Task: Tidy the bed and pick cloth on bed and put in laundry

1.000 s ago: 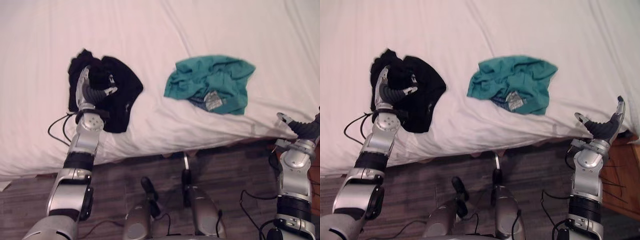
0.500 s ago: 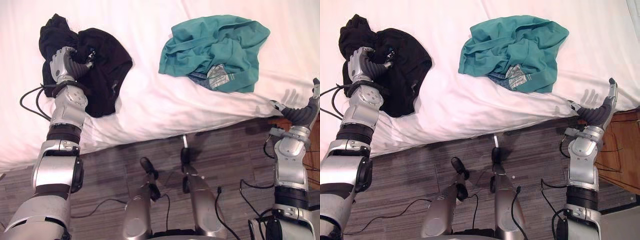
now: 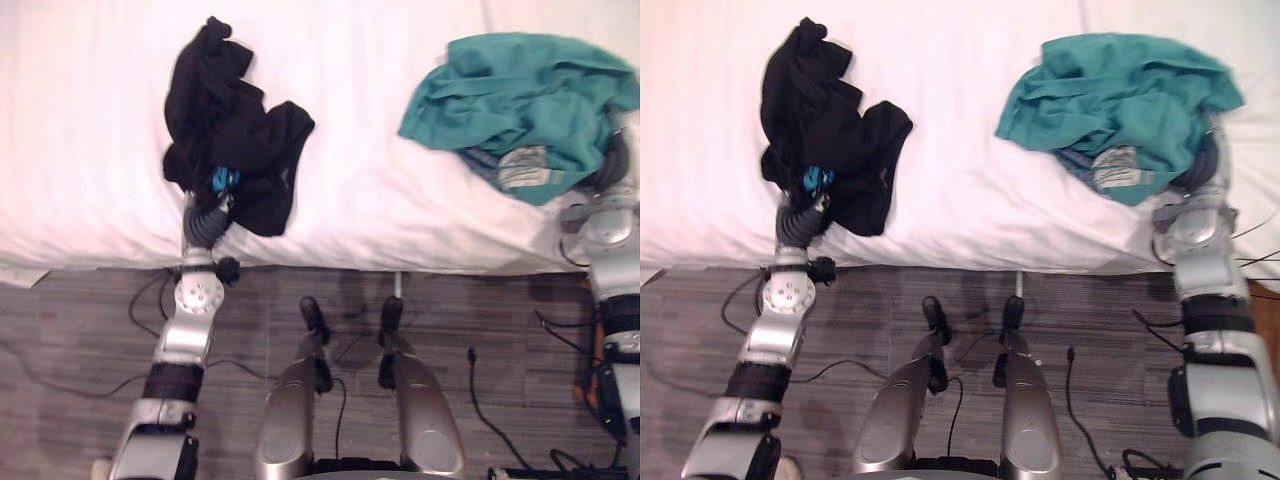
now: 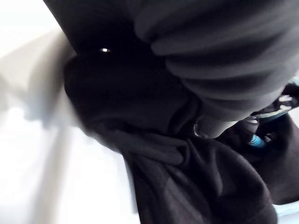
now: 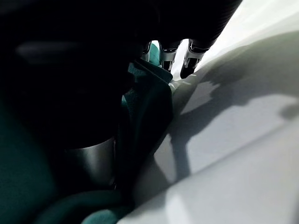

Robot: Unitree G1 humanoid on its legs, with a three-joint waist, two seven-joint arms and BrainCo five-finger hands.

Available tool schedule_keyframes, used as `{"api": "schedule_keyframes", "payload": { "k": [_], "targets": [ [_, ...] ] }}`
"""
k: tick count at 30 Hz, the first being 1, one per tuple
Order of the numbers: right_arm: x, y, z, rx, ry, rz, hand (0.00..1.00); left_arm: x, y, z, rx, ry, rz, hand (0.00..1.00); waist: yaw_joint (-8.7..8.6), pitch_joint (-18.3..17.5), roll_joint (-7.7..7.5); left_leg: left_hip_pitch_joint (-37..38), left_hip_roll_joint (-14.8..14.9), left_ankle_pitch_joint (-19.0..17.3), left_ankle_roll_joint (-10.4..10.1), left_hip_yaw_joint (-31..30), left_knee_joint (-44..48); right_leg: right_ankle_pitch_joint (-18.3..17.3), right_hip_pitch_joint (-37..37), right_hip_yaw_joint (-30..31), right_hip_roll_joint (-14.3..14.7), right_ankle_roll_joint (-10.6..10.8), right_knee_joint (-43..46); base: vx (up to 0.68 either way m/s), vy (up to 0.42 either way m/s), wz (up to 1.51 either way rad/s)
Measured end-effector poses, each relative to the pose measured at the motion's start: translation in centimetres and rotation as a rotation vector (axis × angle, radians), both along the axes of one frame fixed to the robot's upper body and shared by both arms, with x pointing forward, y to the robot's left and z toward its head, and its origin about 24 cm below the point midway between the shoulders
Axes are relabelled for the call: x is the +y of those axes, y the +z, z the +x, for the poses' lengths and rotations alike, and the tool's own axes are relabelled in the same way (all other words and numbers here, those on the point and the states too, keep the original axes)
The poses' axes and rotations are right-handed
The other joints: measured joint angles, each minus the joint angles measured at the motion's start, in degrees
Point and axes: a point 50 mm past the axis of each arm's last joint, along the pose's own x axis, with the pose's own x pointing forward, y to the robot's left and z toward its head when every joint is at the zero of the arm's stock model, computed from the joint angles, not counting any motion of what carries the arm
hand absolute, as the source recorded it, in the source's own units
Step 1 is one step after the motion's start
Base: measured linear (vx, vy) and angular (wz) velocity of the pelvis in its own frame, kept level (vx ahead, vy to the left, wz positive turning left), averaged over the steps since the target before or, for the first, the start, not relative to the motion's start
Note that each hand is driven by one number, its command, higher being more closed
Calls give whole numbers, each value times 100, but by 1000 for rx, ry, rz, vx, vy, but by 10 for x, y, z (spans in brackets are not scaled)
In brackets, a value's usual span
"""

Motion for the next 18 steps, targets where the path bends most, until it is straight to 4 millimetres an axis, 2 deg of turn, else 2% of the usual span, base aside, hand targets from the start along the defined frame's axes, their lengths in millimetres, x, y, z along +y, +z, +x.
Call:
{"api": "schedule_keyframes", "payload": {
  "k": [3, 6, 10, 12, 14, 17, 18],
  "targets": [
    [-16, 10, 2, 62, -47, -20, 100, -15, -22, -11, 76, -67, -77, 100, 24, -1, 65, -66, -108, 19, 28, -41, 3, -91, -176, -10, -151, 59, 281, -1, 47, 11],
    [-35, 17, -3, 79, -114, 16, 100, -38, -31, -15, 112, -161, -137, 100, 107, 3, 145, -74, -177, -2, -1, -126, -12, -108, -184, -77, -211, 78, 362, -31, 34, 19],
    [-45, 11, -8, 93, -154, 58, 100, -52, -43, -27, 150, -220, -176, 100, 120, 4, 146, 4, -208, 3, -1, -164, -1, -108, -72, -122, -285, 78, 379, -19, 14, 9],
    [-40, -8, -10, 71, -121, 125, 100, -56, -51, -33, 186, -230, -196, 100, 99, 1, 139, 229, -193, 5, 1, -155, -3, -117, 177, -146, -269, 88, 344, 56, -30, 2],
    [-29, -41, -17, 51, -72, 216, 100, -56, -59, -39, 225, -237, -203, 100, 71, -29, 84, 564, -164, 17, 27, -124, -1, -179, 515, -143, -236, 87, 320, 100, -69, -7],
    [13, -114, -33, 69, 40, 392, 100, -46, -79, -55, 319, -197, -195, 100, -13, -601, -162, 875, -47, -89, -43, 10, -54, -309, 806, -72, -86, 52, 208, 143, -96, -19],
    [25, -132, -38, 79, 63, 448, 100, -42, -84, -59, 343, -180, -198, 100, -44, -719, -236, 1004, -10, -107, -68, 33, -92, -339, 926, -68, -41, 34, 160, 184, -115, -21]
  ]
}}
